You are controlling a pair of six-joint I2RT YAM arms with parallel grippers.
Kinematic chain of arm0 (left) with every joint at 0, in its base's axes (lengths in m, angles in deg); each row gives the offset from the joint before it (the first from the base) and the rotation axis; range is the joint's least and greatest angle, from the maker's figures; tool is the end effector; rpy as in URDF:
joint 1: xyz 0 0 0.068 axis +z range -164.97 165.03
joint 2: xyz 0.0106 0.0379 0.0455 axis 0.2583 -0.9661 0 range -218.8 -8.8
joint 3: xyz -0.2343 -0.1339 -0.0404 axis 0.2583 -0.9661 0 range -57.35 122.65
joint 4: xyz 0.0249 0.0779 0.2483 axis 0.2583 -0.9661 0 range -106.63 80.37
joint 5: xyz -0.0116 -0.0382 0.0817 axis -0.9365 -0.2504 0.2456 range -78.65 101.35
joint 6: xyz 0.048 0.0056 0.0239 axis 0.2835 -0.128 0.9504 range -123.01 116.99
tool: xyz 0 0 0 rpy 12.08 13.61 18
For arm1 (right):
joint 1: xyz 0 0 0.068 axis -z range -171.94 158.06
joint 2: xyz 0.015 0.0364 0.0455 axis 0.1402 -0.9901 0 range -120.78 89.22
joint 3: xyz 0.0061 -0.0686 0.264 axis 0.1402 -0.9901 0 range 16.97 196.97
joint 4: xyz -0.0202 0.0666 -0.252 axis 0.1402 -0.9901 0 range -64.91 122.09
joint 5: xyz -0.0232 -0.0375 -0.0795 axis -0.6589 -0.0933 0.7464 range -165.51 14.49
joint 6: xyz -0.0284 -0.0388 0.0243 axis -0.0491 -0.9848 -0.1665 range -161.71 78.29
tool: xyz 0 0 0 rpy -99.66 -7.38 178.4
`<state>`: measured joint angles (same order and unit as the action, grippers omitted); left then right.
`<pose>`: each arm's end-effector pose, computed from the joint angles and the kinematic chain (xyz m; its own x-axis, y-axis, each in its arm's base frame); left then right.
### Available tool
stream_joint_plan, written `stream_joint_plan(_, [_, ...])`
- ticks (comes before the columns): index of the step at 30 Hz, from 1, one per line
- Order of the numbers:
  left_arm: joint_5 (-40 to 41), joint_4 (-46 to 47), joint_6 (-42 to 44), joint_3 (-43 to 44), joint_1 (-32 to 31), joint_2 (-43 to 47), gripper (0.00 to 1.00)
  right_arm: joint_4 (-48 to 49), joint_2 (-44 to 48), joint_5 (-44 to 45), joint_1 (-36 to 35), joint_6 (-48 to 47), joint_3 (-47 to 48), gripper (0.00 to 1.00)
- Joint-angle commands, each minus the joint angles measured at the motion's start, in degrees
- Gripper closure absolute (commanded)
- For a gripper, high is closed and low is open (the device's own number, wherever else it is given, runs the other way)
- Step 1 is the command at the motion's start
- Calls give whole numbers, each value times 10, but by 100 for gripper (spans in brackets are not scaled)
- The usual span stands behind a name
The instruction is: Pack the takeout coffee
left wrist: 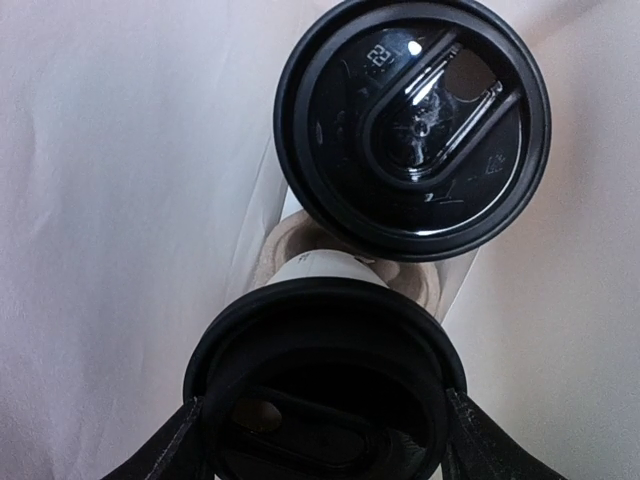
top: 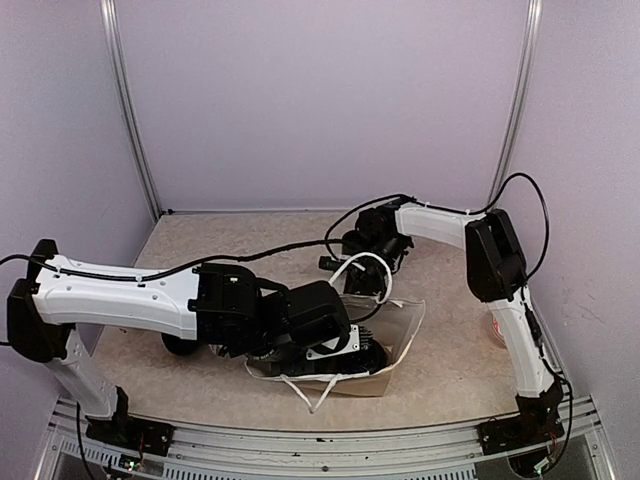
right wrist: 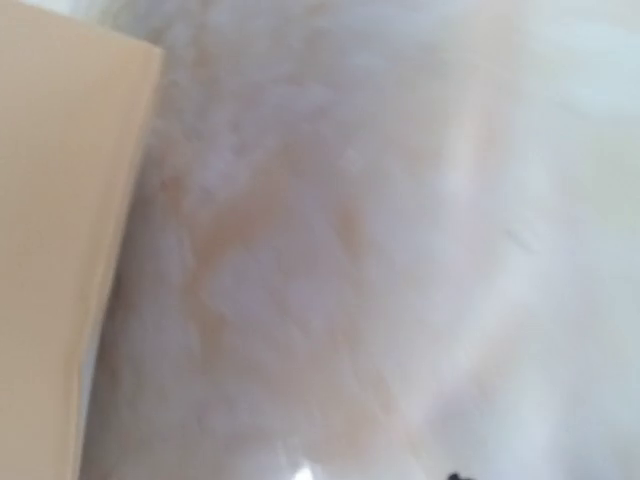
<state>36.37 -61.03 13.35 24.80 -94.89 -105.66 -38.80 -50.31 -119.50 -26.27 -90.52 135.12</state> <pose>0.0755 -0.3388 0.2743 0.0892 0.9559 -0.2797 0.8724 0.0605 0.4851 0.3717 0.2838 0.1519 -0.2552 -0.8299 -0.4961 -0.8733 -0.0224 0.4867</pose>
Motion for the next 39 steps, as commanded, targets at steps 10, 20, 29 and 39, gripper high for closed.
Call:
stream_joint_plan(10, [-162, -73, -90, 30, 16, -51, 37, -36, 113, -6, 49, -20, -48, 47])
stream_joint_plan(20, [-212, -113, -161, 71, 21, -86, 37, -36, 128, -9, 56, -25, -69, 48])
stream_joint_plan(29, [-272, -119, -174, 81, 71, -144, 36, -31, 145, -10, 63, -33, -95, 49])
stream_joint_plan(39, [-335, -114, -179, 101, 74, -166, 34, -26, 154, -15, 63, -38, -111, 50])
